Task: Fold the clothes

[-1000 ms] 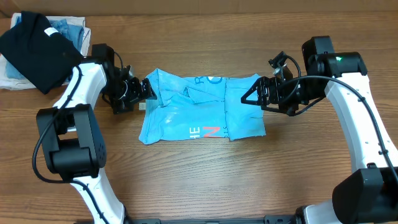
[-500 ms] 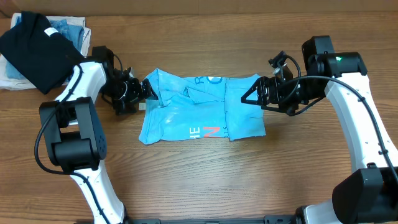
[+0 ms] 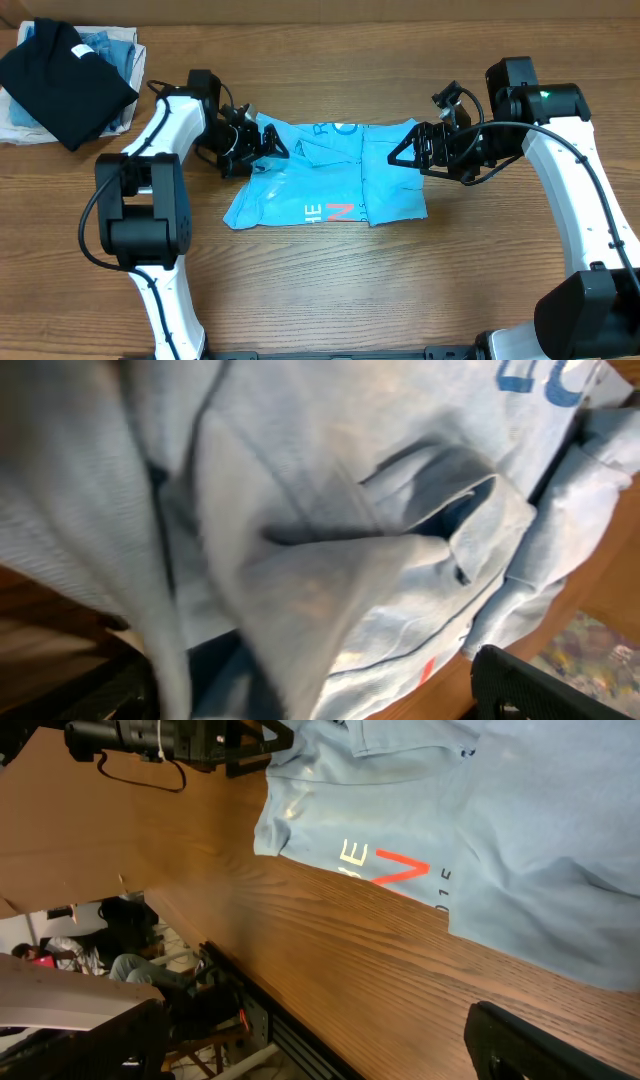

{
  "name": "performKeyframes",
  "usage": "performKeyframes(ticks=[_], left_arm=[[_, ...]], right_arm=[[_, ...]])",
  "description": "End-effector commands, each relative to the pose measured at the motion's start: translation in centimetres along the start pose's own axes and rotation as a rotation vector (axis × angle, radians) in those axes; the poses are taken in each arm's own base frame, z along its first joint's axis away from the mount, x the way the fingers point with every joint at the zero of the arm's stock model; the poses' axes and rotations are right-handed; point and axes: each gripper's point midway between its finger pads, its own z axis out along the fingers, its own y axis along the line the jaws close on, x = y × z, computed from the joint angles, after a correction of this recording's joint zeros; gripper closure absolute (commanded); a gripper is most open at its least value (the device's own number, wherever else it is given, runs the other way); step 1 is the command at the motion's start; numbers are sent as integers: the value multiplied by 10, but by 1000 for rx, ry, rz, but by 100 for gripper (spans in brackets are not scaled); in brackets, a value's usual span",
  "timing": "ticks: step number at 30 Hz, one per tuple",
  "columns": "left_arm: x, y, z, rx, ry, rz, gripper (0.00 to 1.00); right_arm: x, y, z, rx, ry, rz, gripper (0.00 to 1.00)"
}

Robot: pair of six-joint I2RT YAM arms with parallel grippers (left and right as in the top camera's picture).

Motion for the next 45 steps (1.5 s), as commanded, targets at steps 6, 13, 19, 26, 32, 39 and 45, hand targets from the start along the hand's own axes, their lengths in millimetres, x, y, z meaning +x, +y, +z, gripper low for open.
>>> performKeyframes(ticks=[6,13,19,26,32,39,45], left_arm=[[29,70,56,-186,146,-71,40],[29,78,54,-234,143,-79,90],[32,113,37,-385,129,-203,96],[32,160,3,-451,95,-340,96],[30,194,-38,-489,66,-437,96],[10,189,-86,-478,22,-448,96],[-6,152,-116,-488,3,-403,96]], right_arm=[[0,2,-1,-5,-5,-10,2],[0,2,-1,-5,-5,-9,2],[0,2,-1,-5,-3,-8,3],[1,2,-1,-5,-2,-7,3],[1,2,-1,-5,-3,-8,3],[-2,2,-1,-4,-10,-15,3],[-4,2,-1,-3,-19,-24,2]])
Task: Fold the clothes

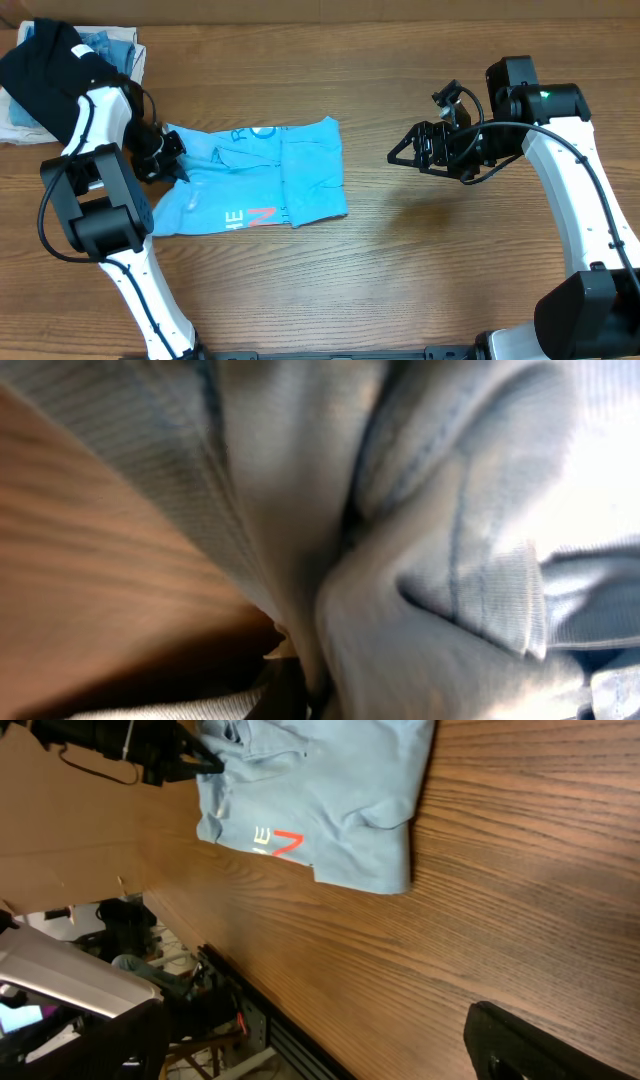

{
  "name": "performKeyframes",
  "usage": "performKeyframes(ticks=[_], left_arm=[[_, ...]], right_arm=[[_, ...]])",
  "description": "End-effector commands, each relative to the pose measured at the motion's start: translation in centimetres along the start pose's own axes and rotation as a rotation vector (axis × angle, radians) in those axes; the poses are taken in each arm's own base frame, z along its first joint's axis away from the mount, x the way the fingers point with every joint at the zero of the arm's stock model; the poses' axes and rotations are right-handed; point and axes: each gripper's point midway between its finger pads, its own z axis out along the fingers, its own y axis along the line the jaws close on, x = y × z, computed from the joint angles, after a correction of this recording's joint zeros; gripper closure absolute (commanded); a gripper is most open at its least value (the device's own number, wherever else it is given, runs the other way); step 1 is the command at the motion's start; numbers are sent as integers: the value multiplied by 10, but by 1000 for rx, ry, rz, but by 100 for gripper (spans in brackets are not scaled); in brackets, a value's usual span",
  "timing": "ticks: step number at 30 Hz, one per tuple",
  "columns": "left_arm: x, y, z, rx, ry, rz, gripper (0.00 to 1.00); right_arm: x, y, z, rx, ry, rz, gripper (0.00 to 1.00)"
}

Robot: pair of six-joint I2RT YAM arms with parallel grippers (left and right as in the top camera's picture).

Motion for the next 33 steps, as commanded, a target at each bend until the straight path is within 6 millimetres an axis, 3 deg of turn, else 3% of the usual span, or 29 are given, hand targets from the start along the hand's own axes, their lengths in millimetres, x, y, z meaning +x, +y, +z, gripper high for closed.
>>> performKeyframes(ticks=[1,13,25,33], left_arm=[[-8,-4,-21,-88,-51,45,96],[27,-61,-74,-310,-149,76,96],[82,-147,-46,-344,-162,251,96],[118,-184,-29,-372,-173,349,96]], right_arm=[[-2,2,-1,-4,-10,-16,1],[-2,-3,-1,23,-12,-18,1],[-2,-5,-1,35,-11,-17,2],[-2,-6,-1,41,-11,-17,2]])
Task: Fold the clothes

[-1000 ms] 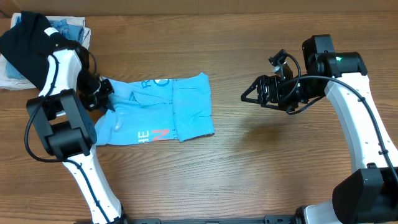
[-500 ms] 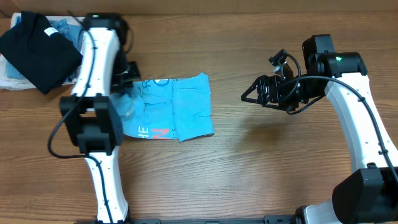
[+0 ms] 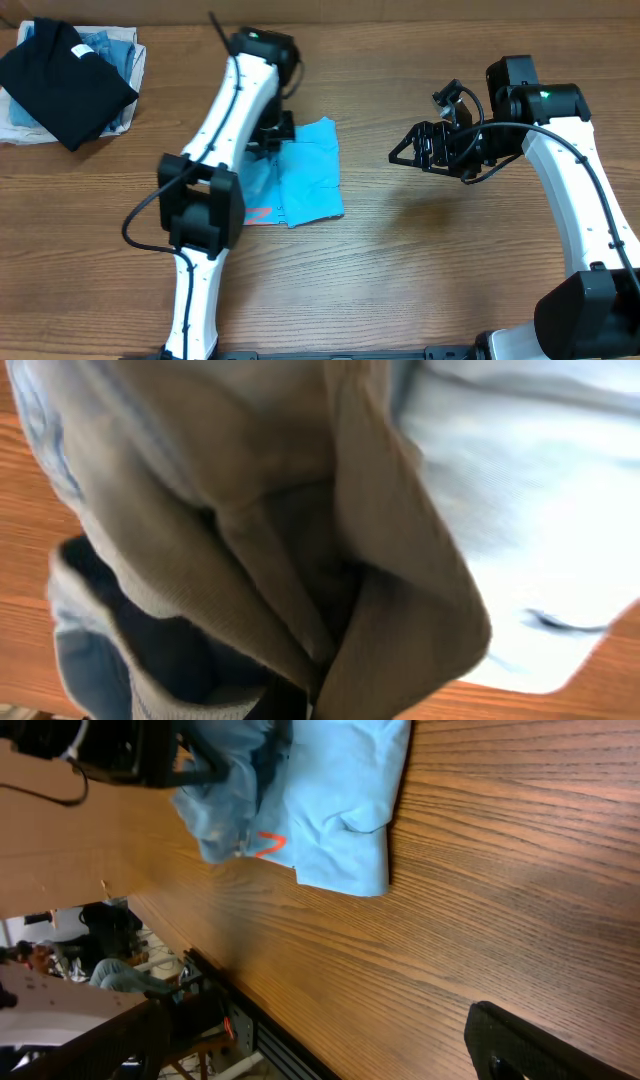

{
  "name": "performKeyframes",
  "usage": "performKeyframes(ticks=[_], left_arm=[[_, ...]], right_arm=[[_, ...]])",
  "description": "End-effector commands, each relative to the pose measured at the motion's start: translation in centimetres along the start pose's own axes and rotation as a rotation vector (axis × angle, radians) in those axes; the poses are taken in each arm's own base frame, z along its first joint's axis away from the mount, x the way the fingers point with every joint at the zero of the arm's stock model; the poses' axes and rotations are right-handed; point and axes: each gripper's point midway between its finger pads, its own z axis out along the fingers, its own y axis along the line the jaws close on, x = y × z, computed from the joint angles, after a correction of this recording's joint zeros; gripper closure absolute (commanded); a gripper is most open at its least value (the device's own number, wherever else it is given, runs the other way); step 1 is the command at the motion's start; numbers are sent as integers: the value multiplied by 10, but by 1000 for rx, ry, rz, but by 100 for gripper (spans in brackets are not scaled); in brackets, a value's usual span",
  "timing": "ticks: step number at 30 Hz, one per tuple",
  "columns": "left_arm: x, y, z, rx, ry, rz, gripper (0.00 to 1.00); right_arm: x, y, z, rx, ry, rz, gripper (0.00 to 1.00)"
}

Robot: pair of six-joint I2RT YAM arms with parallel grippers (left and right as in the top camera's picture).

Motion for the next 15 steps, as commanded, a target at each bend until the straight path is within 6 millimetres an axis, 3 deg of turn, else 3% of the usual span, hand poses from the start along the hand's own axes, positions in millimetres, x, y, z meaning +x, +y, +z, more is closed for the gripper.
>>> performKeyframes(ticks=[1,5,15], left_arm=[[3,-16,-8,-3,-41,6,95],[4,-33,-9,7,-75,41,86],[7,-58,-9,88,-74,53,90]], right_arm=[[0,0,-1,6,-5,-8,2],[0,0,-1,6,-4,-8,2],[1,0,-1,6,-2,-5,2]])
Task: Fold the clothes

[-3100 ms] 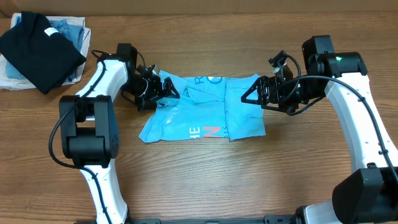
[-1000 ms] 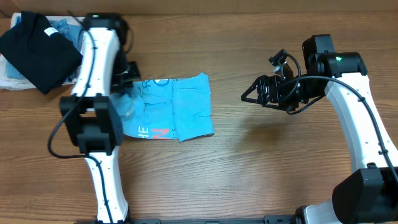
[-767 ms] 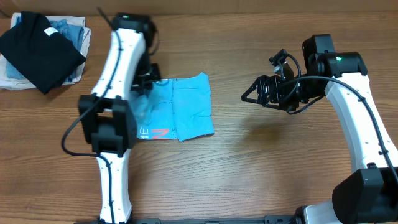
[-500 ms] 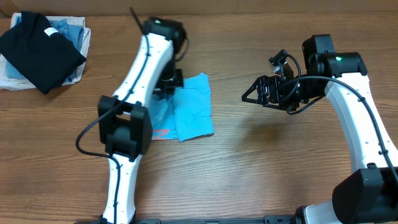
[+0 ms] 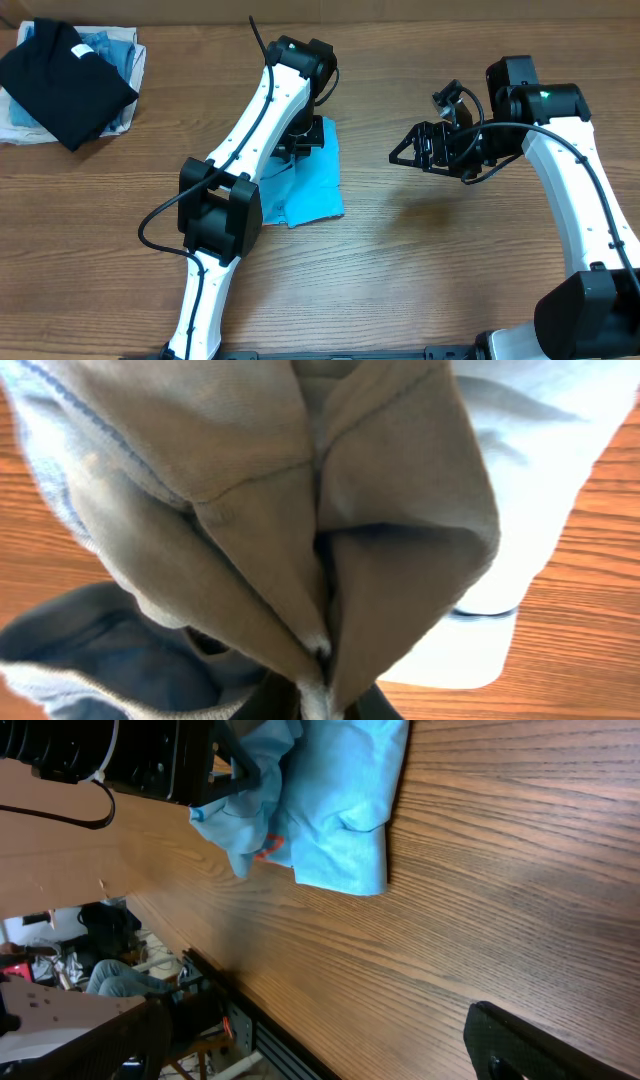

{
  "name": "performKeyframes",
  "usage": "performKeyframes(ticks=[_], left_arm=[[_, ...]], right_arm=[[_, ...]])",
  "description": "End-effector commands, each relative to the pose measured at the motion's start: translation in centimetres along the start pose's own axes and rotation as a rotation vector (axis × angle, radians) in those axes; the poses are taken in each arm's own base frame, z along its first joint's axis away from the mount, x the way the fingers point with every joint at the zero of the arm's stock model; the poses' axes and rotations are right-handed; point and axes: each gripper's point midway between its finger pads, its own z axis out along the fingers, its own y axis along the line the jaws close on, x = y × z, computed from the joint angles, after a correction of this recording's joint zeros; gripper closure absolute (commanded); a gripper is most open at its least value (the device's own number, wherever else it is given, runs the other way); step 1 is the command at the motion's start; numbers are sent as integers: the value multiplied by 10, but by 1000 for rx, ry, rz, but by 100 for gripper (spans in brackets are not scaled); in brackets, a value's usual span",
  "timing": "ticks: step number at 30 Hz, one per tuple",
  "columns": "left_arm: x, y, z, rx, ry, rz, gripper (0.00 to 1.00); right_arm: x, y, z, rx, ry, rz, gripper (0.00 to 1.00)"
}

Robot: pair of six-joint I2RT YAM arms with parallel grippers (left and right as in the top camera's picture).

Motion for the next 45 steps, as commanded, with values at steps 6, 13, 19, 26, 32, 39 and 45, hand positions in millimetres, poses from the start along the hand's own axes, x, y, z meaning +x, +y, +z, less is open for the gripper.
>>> performKeyframes(ticks=[6,13,19,26,32,39,45], left_arm=[[-2,-32,-4,116,-22,7,90],[10,-48,9,131,13,38,85],[13,-58,17,132,5,65,86],[12,-62,16,147,-4,130,91],[18,-74,7,223,8,244,85],[21,-85,-3,274,0,305,39],[10,-72,-19,280,-28,293,37]], right_arm=[[0,1,-1,3,-3,-7,2],[0,1,-1,3,-4,-8,2],[0,1,-1,3,-4,-7,2],[0,1,-1,3,-4,-7,2],[-1,1,-1,3,-7,-11,2],[-1,1,-1,3,-9,-9,2],[-1,1,-1,3,-9,-9,2]])
